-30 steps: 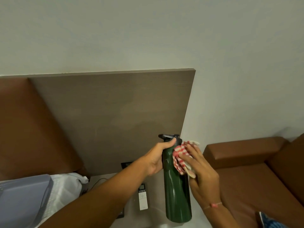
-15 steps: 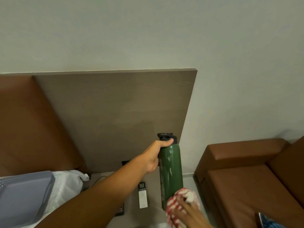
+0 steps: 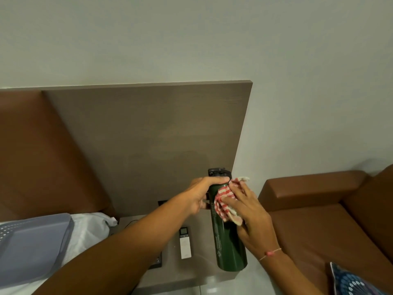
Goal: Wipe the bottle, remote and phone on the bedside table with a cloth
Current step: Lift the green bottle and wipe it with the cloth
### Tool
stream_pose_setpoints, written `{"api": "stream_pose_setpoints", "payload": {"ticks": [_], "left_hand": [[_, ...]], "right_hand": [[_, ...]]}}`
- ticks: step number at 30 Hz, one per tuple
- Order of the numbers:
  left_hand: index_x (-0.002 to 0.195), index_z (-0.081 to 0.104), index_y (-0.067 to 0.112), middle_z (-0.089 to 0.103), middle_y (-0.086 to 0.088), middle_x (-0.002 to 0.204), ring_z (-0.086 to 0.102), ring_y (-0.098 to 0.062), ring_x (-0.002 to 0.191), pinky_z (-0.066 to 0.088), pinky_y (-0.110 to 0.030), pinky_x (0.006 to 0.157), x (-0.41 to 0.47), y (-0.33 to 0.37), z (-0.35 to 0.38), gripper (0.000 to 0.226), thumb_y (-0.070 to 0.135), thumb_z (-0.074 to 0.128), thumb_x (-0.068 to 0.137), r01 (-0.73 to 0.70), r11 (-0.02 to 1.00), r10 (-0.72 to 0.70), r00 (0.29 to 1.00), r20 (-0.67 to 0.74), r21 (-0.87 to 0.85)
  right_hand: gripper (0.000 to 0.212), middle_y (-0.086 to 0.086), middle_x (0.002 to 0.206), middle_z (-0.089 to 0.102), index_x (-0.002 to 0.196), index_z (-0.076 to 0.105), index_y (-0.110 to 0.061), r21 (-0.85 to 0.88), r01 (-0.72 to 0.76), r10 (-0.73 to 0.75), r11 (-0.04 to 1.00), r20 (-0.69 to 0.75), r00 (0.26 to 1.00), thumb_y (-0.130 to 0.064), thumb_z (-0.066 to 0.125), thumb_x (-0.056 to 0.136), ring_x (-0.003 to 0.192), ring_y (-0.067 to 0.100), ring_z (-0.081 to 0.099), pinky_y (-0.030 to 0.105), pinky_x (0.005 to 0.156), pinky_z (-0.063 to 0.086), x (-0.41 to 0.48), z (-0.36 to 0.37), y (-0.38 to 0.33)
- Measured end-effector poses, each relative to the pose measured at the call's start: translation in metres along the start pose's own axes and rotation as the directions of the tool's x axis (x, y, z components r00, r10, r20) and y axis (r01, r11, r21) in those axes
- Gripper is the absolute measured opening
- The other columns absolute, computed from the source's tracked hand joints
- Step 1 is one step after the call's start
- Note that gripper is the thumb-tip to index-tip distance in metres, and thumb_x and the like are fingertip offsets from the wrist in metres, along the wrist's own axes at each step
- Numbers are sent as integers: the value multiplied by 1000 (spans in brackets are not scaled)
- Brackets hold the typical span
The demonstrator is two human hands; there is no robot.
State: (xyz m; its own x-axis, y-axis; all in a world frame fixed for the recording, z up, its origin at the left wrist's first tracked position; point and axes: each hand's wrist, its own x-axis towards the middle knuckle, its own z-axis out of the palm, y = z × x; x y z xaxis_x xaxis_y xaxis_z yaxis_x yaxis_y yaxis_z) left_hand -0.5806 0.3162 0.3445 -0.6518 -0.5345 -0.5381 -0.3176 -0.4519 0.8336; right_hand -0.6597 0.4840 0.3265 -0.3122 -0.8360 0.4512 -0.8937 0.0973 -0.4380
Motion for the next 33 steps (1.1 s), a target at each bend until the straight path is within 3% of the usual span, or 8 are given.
{"api": "stream_pose_setpoints", "payload": {"ticks": [8, 14, 17, 19, 22, 27, 30, 33], "left_hand": [[104, 70, 15, 81, -7, 91, 78, -25, 88, 64, -42, 73, -1, 5, -13, 70, 40, 96, 44, 21, 998, -26, 996, -85, -55], [105, 70, 14, 82, -5, 83, 79, -22, 78, 62, -38, 60, -1, 12, -22, 65, 38, 97, 51, 20, 999, -23, 996, -88, -35], [102, 70, 15, 82, -4, 81, 79, -21, 76, 62, -36, 57, -1, 14, -24, 60, 38, 96, 54, 27, 999, -29, 996, -88, -26], [103, 69, 15, 81, -2, 78, 79, -18, 72, 61, -33, 53, -3, 15, -25, 59, 38, 95, 55, 23, 1000, -23, 997, -74, -5], [104, 69, 15, 81, -2, 76, 78, -18, 69, 60, -32, 52, -4, 16, -26, 59, 38, 95, 57, 9, 1000, -9, 998, -69, -4], [102, 70, 14, 81, -2, 78, 79, -19, 73, 61, -34, 54, -5, 24, -32, 54, 37, 94, 59, -14, 1000, 14, 996, -84, 1], [102, 71, 14, 81, -5, 85, 79, -21, 78, 62, -36, 58, -5, 26, -39, 55, 40, 93, 60, -26, 1000, 26, 994, -102, 2], [105, 71, 14, 79, -8, 98, 77, -25, 88, 64, -40, 68, -5, 25, -42, 57, 44, 92, 61, -31, 999, 34, 993, -115, 25]], "right_hand": [[29, -6, 112, 70, 105, 65, -36, -224, 395, -344, 891, 234, 909, -40, 41, 88, 115, 28, 59, 56, 91, 45, -67, 30, -12], [68, -22, 109, 67, 102, 65, -52, -304, 414, -244, 858, 467, 850, -44, -2, 99, 115, 12, 50, 39, 113, 9, -98, 19, -14], [42, -22, 139, 39, 128, 42, -41, -113, 219, -197, 969, 175, 965, -53, 16, 98, 141, 9, 24, 23, 111, 20, -86, 15, -25], [64, -13, 143, 39, 135, 39, -25, 41, -80, 80, 996, 2, 997, -54, 52, 80, 115, 12, 56, 25, 93, 44, -83, 13, -32], [99, -5, 144, 30, 145, 32, -13, 82, -206, 204, 975, 24, 979, -43, 71, 59, 107, 13, 52, 33, 87, 48, -77, 13, -32], [56, -1, 112, 67, 110, 69, -23, -70, -57, 69, 996, 181, 981, -47, 69, 59, 96, 21, 65, 30, 66, 60, -60, 5, -42], [35, -12, 100, 70, 97, 72, -39, -152, 134, -95, 979, 239, 966, -58, 70, 68, 89, 8, 67, 22, 73, 57, -73, 5, -39], [39, -11, 109, 65, 107, 68, -37, -66, 47, -43, 997, 51, 998, -31, 65, 69, 97, 9, 57, 18, 77, 47, -69, 3, -27]]}}
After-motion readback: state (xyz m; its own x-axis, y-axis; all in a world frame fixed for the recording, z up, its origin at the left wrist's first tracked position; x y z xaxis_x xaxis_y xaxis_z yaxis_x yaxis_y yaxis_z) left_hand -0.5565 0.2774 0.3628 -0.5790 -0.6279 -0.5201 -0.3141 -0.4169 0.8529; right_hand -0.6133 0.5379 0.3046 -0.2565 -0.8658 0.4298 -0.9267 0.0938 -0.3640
